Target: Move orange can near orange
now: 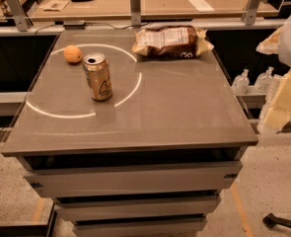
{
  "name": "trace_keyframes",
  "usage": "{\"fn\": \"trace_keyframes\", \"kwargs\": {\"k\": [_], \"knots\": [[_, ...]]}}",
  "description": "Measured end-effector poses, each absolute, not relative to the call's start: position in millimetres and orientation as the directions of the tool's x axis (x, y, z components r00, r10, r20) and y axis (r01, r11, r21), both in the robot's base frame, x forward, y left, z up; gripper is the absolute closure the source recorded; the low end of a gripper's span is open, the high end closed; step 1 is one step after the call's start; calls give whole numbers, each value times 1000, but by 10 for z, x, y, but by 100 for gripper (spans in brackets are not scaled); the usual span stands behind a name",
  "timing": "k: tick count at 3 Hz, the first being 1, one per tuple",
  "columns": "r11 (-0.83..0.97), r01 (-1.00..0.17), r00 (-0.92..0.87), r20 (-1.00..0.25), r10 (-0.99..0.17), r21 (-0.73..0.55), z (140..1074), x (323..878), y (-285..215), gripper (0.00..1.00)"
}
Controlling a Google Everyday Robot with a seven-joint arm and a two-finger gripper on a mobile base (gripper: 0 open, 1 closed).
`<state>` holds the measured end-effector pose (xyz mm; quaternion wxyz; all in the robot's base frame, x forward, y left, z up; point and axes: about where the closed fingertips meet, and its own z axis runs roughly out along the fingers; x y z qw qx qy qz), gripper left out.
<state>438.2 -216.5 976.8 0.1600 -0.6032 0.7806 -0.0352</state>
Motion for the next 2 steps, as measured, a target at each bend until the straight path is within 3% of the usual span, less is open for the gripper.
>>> {"fn": "trace_keyframes", "kwargs": {"k": [2], "knots": [[272,-927,-205,-259,-944,-257,9800,4370,-2137,0]]}}
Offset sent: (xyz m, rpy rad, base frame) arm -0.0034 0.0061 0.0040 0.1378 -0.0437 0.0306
